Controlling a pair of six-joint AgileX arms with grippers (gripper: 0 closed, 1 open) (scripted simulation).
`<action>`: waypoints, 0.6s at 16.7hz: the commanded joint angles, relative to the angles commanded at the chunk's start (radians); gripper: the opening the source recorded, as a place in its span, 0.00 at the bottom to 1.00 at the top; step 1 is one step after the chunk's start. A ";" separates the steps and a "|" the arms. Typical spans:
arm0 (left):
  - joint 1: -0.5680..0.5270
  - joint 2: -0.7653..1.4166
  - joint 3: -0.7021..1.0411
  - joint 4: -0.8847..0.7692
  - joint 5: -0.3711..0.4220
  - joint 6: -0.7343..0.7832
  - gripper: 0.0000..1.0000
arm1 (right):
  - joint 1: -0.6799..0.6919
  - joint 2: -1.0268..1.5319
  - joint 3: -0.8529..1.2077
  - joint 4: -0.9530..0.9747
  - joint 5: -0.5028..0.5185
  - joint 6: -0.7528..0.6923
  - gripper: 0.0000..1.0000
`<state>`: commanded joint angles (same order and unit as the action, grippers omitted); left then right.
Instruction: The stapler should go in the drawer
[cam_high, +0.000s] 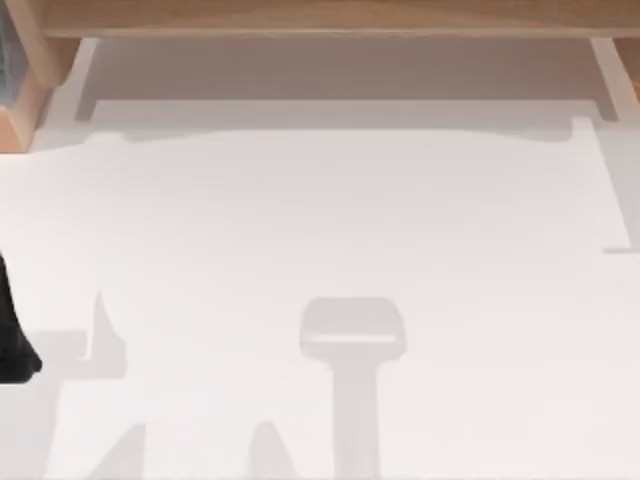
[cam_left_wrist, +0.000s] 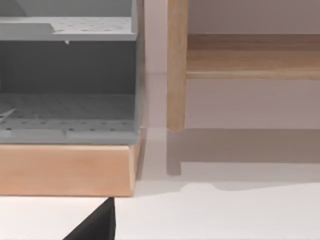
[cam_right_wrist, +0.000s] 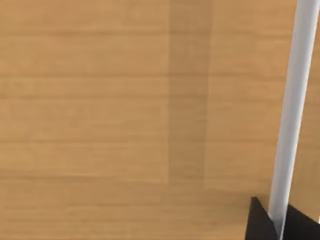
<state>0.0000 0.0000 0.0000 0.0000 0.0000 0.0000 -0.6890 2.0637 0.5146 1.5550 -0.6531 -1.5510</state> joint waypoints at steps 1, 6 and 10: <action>0.000 0.000 0.000 0.000 0.000 0.000 1.00 | 0.002 0.001 0.003 -0.002 0.001 0.000 0.00; 0.000 0.000 0.000 0.000 0.000 0.000 1.00 | 0.063 0.044 0.115 -0.074 0.059 0.001 0.00; 0.000 0.000 0.000 0.000 0.000 0.000 1.00 | 0.113 0.080 0.211 -0.135 0.113 -0.001 0.00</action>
<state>0.0000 0.0000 0.0000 0.0000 0.0000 0.0000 -0.5764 2.1433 0.7261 1.4200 -0.5398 -1.5521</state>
